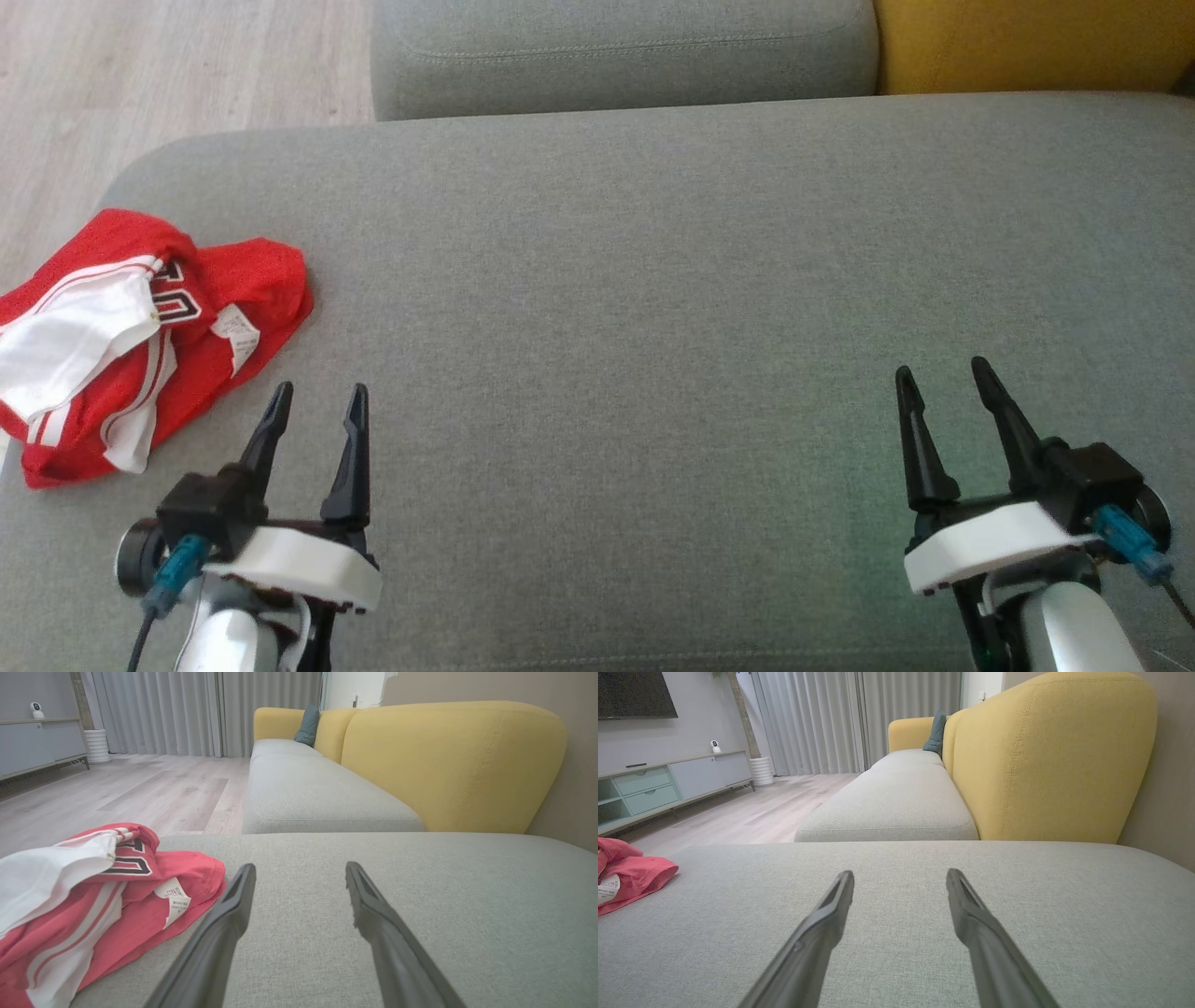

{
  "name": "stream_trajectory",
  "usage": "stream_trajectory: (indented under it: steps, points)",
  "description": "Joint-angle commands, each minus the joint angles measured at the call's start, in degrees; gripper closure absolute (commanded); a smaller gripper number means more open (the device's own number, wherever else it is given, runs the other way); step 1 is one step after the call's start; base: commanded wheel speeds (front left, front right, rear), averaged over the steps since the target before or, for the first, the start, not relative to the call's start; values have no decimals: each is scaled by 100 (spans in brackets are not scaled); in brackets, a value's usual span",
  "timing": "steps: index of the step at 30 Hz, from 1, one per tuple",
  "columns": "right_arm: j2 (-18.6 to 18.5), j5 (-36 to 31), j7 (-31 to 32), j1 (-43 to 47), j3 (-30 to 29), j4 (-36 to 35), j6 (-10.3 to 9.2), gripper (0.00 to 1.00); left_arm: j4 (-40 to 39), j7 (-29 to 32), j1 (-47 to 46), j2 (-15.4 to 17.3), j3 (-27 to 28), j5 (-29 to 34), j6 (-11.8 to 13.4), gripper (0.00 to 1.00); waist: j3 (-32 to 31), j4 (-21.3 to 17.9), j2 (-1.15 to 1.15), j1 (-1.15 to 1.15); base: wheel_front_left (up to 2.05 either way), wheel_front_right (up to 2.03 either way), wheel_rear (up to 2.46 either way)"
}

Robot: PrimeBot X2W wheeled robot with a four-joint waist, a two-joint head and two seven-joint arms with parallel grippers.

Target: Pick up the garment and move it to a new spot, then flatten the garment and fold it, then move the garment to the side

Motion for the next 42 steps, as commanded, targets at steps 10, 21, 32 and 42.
stream_trajectory:
  steps: [10,21,32,42]
  points:
    - [-13,53,-32,-245,97,-193,-5,0,40,-70,-322,-4,212,-14,-19,0,-11,13,0,0,0,0,0]
    - [-11,108,-38,-248,99,-185,-5,0,98,-70,-386,-22,281,-10,-18,0,20,116,0,0,0,0,0]
    - [-11,53,84,-250,203,-446,-5,0,138,-70,-463,-36,360,-33,64,0,16,1007,0,0,0,0,0]
    - [-11,7,241,-282,366,-621,-5,0,79,-70,-420,-31,602,-37,106,0,-3,1865,0,0,0,0,0]
